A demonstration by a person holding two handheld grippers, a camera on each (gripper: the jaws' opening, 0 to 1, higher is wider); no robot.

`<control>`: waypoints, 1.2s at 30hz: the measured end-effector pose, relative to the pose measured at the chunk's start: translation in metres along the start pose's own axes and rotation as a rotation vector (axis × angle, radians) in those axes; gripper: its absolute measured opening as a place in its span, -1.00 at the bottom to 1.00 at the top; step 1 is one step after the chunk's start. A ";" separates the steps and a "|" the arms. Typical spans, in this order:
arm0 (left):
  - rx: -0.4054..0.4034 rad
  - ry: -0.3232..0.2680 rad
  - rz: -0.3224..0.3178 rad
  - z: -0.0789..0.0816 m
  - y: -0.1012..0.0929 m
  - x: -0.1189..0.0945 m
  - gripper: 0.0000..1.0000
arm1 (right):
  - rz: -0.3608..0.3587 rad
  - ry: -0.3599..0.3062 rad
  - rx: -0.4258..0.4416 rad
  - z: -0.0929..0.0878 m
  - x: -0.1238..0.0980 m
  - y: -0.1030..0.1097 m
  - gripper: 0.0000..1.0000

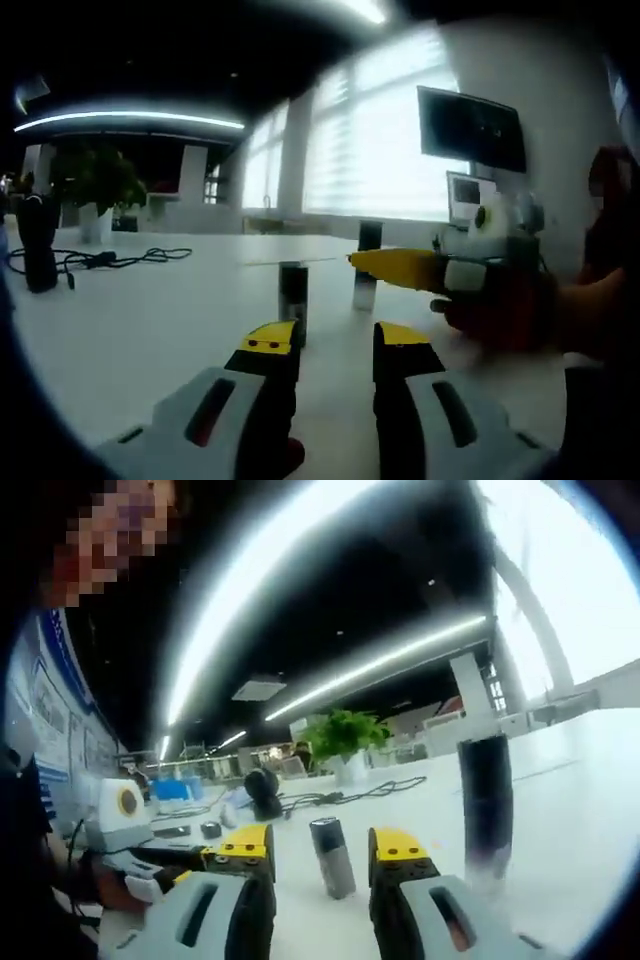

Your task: Pick up cosmetic bottle twist off cap place on table pick up cap screw tight cap place on table

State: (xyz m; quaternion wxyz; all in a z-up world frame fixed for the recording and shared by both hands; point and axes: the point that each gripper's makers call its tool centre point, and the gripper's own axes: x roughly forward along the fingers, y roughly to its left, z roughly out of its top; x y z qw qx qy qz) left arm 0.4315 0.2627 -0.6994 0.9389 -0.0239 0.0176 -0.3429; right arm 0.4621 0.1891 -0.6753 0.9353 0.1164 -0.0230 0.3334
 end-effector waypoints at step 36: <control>-0.028 -0.104 -0.051 0.021 -0.011 -0.004 -0.60 | -0.066 0.012 -0.142 0.011 -0.079 -0.027 -0.42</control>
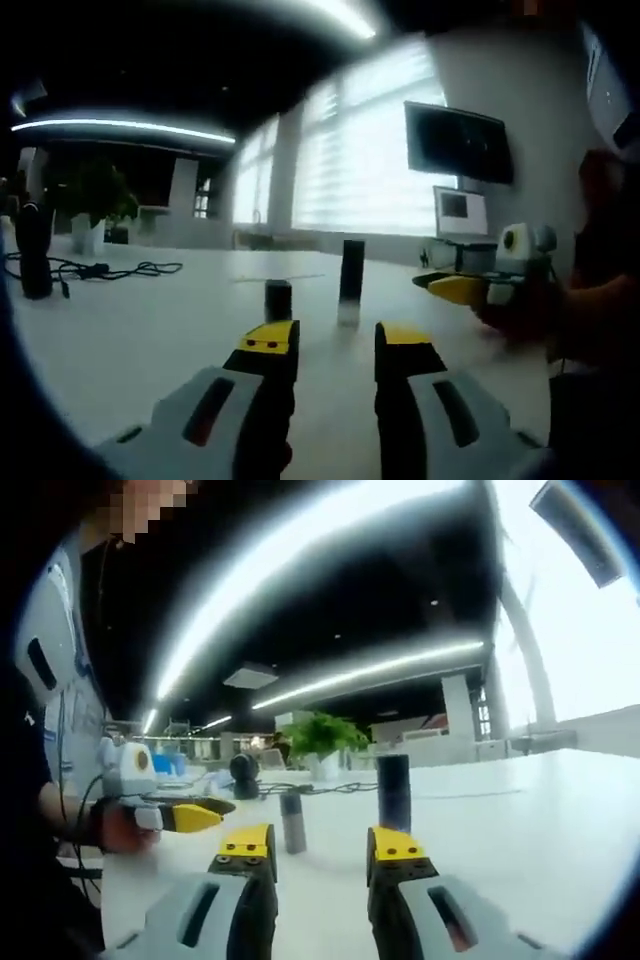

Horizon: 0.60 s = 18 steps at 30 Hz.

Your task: Pick up cosmetic bottle twist off cap place on table pick up cap screw tight cap place on table

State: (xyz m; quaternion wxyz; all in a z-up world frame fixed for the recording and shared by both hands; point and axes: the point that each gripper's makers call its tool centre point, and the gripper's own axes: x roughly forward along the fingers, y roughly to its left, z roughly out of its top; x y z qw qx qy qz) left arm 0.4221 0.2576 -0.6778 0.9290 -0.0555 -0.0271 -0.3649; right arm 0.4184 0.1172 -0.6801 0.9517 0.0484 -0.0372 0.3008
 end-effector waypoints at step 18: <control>-0.075 0.072 -0.038 -0.010 -0.018 0.020 -0.76 | 0.001 -0.007 0.000 0.001 0.000 -0.002 -0.45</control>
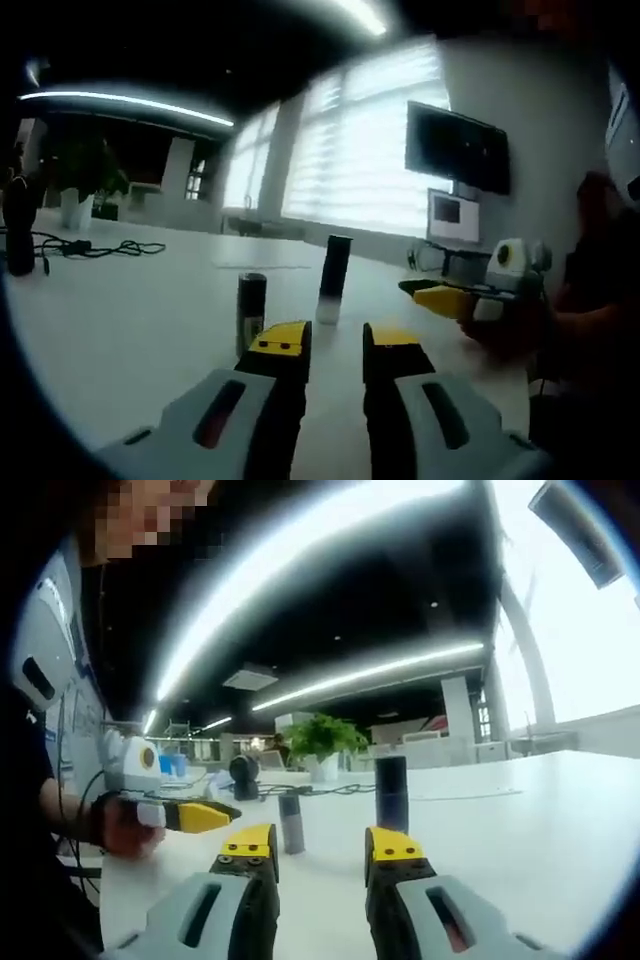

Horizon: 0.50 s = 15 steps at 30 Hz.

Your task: Pick up cosmetic bottle twist off cap place on table pick up cap screw tight cap place on table

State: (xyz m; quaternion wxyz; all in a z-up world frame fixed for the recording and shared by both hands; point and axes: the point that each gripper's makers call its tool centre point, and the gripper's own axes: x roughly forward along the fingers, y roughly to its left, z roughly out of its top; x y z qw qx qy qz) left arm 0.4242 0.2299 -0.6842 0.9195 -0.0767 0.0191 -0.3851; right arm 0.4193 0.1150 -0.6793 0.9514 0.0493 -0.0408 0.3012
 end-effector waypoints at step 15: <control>0.116 0.077 -0.020 -0.014 -0.016 0.056 -0.39 | -0.027 -0.061 0.091 0.010 -0.006 -0.015 -0.49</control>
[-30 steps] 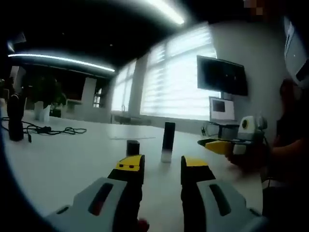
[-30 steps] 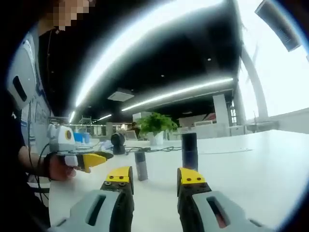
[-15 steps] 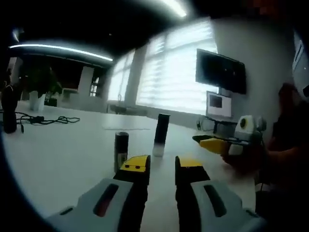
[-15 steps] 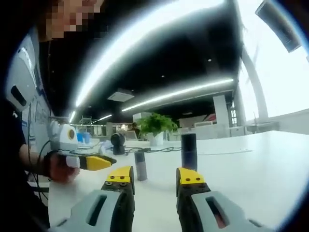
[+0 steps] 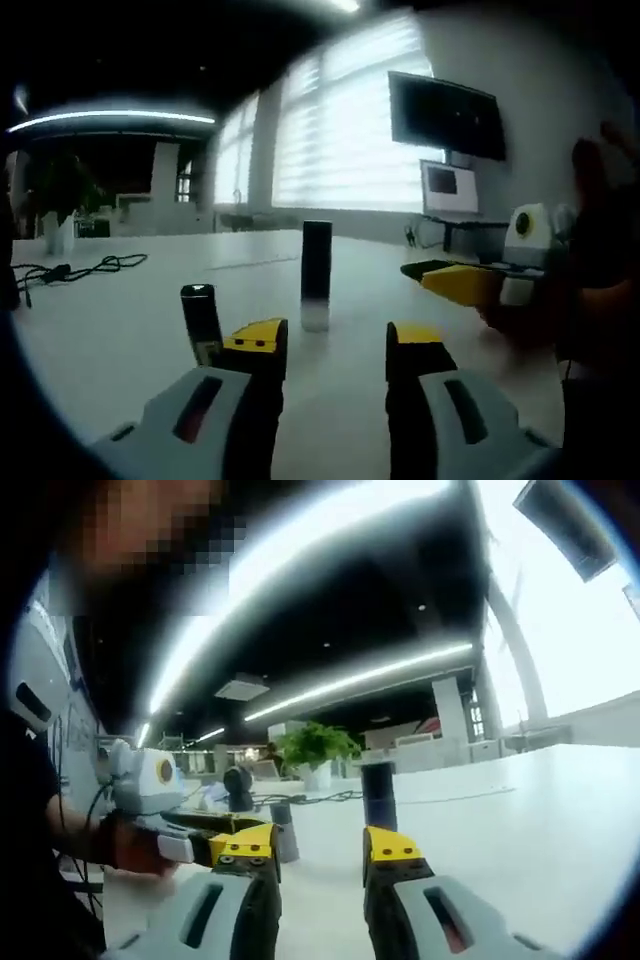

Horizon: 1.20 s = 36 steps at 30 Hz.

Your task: Pick up cosmetic bottle twist off cap place on table pick up cap screw tight cap place on table

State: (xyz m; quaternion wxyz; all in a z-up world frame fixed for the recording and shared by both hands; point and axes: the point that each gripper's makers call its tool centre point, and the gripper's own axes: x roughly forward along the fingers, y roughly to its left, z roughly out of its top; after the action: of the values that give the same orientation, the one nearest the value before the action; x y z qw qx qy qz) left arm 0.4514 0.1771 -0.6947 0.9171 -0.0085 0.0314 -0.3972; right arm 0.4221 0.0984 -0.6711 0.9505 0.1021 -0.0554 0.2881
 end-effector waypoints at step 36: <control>0.020 -0.014 -0.011 0.000 0.006 0.089 -0.36 | -0.001 -0.030 0.039 0.005 -0.003 -0.002 -0.56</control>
State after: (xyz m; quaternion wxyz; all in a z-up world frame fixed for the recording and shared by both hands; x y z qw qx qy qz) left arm 0.5167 0.1167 -0.6998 0.9152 -0.0024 0.0212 -0.4025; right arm 0.4207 0.0946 -0.6673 0.9476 0.1250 -0.0640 0.2870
